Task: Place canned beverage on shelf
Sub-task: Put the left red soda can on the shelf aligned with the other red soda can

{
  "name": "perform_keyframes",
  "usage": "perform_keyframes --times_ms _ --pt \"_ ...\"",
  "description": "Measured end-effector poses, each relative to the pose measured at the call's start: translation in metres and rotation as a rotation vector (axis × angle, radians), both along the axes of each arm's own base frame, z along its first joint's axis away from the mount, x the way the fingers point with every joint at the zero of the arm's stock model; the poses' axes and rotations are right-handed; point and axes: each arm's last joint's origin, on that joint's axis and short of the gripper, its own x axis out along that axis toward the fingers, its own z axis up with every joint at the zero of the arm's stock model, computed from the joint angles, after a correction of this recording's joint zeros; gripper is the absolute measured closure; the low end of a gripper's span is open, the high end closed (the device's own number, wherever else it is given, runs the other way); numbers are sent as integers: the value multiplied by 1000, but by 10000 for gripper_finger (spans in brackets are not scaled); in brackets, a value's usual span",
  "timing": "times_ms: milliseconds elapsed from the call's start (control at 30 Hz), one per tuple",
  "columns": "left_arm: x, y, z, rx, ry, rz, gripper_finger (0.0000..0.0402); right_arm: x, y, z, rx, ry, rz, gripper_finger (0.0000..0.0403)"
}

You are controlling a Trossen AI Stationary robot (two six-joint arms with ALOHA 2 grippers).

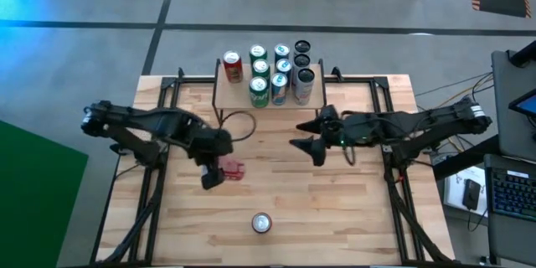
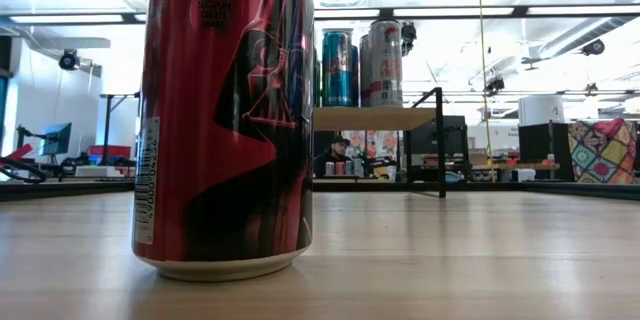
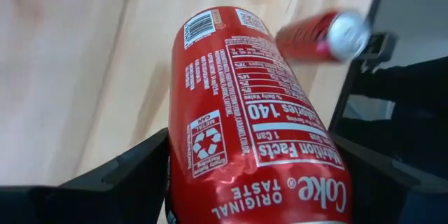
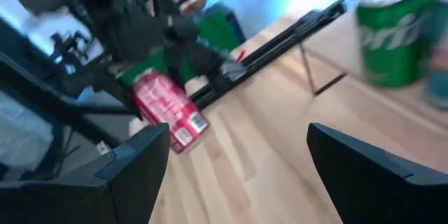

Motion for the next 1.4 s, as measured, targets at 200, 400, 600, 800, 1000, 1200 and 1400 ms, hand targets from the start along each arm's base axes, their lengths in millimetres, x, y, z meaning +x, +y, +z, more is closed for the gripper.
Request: perform_keyframes --times_ms 200,400,600,800,1000,1200,1400 --pt "36 12 25 53 -83 -87 89 25 -2 -18 52 40 95 76" --pt "60 22 40 88 -128 -180 89 38 1 -26 44 52 191 76" --pt "83 30 46 94 -168 -251 89 49 1 -32 -142 46 221 53" --pt "93 37 50 110 -186 -278 89 56 1 -40 -203 73 245 23" --pt "96 44 54 112 -213 -276 89 72 3 -46 -251 101 290 22" --pt "97 44 53 112 -214 -275 89 90 0 -47 -246 133 330 34" --pt "92 44 58 110 -222 -230 82 94 -3 -43 -262 135 369 90"
